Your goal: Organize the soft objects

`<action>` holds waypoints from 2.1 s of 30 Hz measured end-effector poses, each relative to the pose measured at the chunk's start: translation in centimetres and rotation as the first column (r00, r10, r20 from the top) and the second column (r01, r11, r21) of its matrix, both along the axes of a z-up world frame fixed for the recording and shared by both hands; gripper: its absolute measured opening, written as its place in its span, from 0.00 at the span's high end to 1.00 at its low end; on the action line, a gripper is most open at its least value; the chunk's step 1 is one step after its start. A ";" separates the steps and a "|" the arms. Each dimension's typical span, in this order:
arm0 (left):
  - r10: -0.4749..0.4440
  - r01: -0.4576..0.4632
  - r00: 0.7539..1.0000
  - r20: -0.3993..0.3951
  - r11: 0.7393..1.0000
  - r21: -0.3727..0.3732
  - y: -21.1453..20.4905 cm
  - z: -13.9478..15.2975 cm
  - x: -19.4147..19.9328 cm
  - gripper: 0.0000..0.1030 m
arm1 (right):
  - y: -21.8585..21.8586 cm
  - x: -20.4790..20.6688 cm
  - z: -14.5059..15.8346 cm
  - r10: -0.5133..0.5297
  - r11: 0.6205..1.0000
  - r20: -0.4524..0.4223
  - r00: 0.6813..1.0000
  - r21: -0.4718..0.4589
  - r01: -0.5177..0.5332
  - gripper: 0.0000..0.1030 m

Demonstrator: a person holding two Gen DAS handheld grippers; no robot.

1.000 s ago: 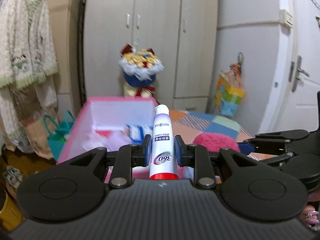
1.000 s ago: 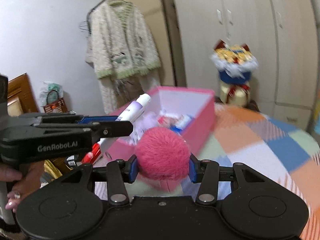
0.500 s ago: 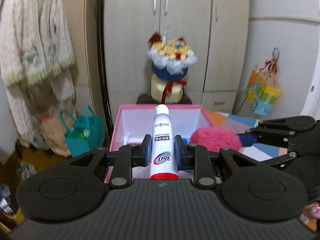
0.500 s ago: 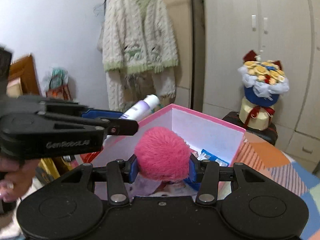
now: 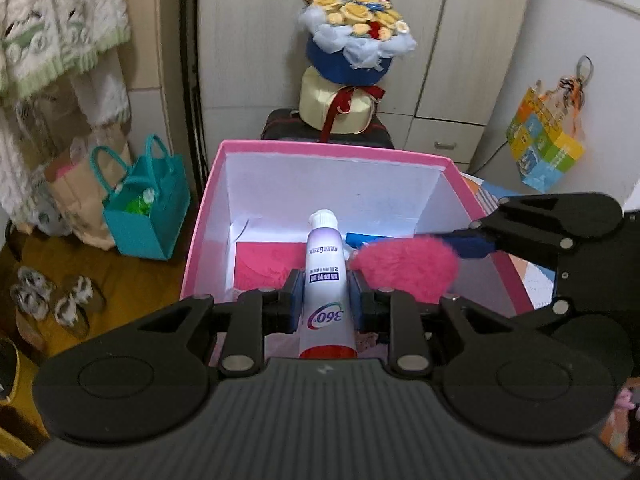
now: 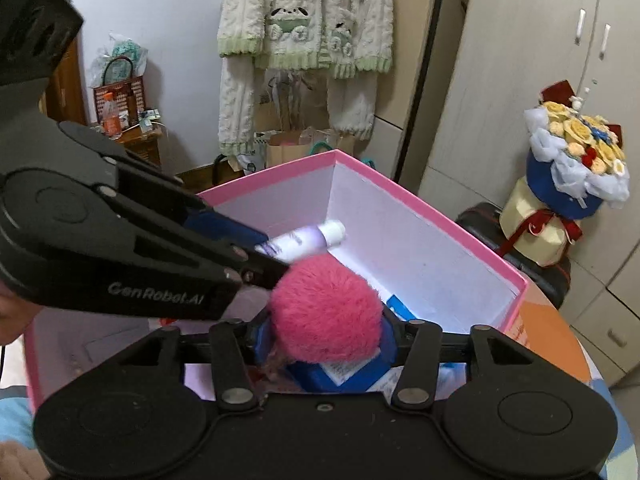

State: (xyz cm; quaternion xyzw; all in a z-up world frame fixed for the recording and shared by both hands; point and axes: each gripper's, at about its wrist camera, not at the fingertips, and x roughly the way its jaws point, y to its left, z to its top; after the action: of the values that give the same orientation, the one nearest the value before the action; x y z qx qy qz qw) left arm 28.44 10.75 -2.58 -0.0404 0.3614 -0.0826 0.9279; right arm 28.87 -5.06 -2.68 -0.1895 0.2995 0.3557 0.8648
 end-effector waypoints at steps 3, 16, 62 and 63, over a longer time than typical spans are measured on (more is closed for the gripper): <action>0.009 -0.009 1.000 0.029 1.000 -0.007 0.2 0.4 -0.7 0.73 | -0.5 0.1 -0.1 -0.004 1.000 0.012 1.000 0.014 0.003 0.35; -0.008 0.002 0.988 0.152 0.999 0.034 -0.9 3.2 -7.2 0.54 | -6.7 -7.1 2.1 -0.099 0.970 0.036 0.994 0.227 0.088 0.34; -0.011 -0.014 0.946 0.323 0.997 0.073 -8.4 3.3 -24.2 0.00 | -16.9 -26.2 3.1 -0.686 0.704 0.039 0.727 0.290 0.649 0.00; -0.010 -0.015 0.945 0.326 0.997 0.074 -8.5 3.3 -24.1 0.00 | -16.8 -26.4 3.1 -0.687 0.702 0.039 0.726 0.291 0.649 0.00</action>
State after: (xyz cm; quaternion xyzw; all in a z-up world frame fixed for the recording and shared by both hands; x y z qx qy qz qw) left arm 4.32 2.26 0.68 0.0083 0.2060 -0.0731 0.9758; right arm 2.46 -21.88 0.41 0.0210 0.2355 0.0381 0.9709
